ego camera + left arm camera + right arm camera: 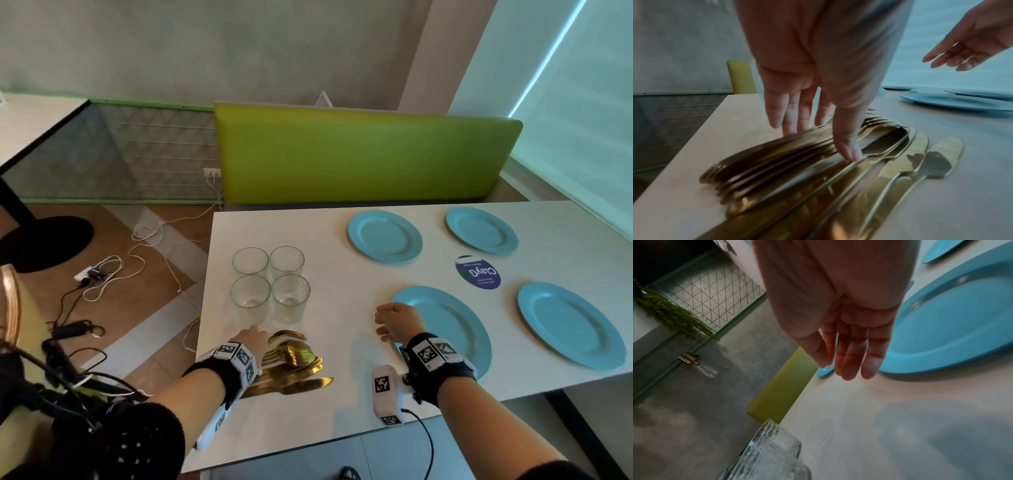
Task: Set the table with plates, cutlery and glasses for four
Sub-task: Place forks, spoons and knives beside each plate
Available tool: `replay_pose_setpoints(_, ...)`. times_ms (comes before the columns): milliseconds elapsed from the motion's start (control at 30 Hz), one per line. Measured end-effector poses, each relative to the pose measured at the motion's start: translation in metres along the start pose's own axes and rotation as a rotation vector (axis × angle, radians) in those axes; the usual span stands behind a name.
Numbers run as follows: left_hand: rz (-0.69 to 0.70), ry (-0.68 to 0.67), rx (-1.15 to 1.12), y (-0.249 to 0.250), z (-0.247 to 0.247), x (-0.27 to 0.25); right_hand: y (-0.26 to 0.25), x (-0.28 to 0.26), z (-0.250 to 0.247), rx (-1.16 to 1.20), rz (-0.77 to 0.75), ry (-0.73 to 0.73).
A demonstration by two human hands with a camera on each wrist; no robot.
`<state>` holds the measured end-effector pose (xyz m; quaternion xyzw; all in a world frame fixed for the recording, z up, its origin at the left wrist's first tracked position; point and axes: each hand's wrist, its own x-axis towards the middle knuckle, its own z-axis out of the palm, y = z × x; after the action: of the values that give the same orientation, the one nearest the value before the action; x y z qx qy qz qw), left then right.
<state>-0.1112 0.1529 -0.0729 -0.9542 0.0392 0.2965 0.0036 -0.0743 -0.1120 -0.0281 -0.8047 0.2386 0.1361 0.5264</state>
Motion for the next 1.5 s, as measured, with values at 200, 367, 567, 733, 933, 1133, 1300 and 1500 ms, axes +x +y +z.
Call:
replay_pose_setpoints(200, 0.041, 0.045, 0.051, -0.002, -0.001, 0.007, 0.006, -0.003, -0.004, -0.007, 0.011, 0.026)
replay_pose_setpoints(367, 0.028, 0.008, 0.078, 0.000, -0.005, 0.008, 0.012, -0.004, -0.011, -0.005, 0.017, 0.047)
replay_pose_setpoints(567, 0.026, 0.071, 0.029, 0.004, 0.000, 0.006, 0.021, -0.006, -0.019, -0.022, 0.048, 0.073)
replay_pose_setpoints(733, 0.042, 0.070, -0.054, 0.015, -0.005, 0.002, 0.025, -0.010, -0.022, -0.031, 0.054, 0.063)
replay_pose_setpoints(933, 0.141, 0.082, -0.237, 0.054, -0.040, -0.007, 0.019, -0.021, -0.021, -0.089, -0.004, 0.013)
replay_pose_setpoints(1133, 0.264, 0.187, -0.651, 0.108, -0.080, -0.008, 0.001, -0.039, -0.025, -0.064, -0.078, -0.164)
replay_pose_setpoints(1300, 0.349, 0.159, -0.845, 0.151, -0.093, -0.002, -0.006, -0.038, -0.043, 0.058, -0.167, -0.054)
replay_pose_setpoints(1500, 0.367, 0.057, -1.076, 0.201, -0.099, 0.014, -0.002, -0.018, -0.080, 0.149, -0.161, 0.086)
